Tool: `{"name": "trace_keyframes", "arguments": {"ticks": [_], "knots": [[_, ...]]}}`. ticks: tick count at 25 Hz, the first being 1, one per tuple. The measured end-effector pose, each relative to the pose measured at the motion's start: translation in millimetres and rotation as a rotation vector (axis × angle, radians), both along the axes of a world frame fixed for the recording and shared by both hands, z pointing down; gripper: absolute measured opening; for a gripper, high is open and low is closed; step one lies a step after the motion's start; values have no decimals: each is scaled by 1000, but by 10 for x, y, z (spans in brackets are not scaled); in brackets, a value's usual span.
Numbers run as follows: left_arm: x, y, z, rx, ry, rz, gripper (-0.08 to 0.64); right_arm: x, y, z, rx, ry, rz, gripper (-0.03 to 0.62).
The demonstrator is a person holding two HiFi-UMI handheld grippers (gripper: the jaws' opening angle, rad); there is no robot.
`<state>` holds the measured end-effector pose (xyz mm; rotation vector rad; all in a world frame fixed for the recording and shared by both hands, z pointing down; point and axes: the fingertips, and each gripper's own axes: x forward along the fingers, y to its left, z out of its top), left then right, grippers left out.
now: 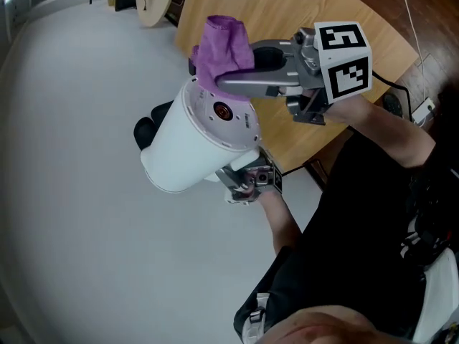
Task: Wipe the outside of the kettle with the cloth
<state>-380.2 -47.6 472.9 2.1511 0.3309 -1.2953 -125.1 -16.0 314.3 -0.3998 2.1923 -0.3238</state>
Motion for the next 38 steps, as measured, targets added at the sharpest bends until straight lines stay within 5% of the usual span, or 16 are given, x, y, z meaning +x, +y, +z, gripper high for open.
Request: {"name": "trace_keyframes", "arguments": {"ticks": [3,6,10,14,16,20,23,27,30,34,38], "knots": [[-36,-38,12,-18,23,1,54,55,16,-375,30,-72,-49,60],[89,7,-29,-33,31,8,54,-62,414,-377,139,-47,-117,58],[196,56,-74,-44,57,10,52,-266,859,-252,326,139,-228,58],[-61,42,9,-31,91,-42,54,-430,540,118,233,352,-99,60],[-86,87,6,-26,100,-47,54,-345,553,-13,242,292,-62,60],[136,77,-201,-26,134,-24,54,-253,926,-360,263,140,-247,60],[150,93,-318,-8,164,-20,54,-270,681,-123,264,150,-132,60],[50,97,-265,-1,182,-41,54,-109,110,330,108,225,81,61],[35,55,-237,-8,175,-45,54,-109,408,120,181,152,25,61],[153,79,-341,2,169,-18,55,-360,732,-40,204,237,-102,61],[159,129,-381,9,161,-19,55,-133,258,-77,226,160,66,63]]}}
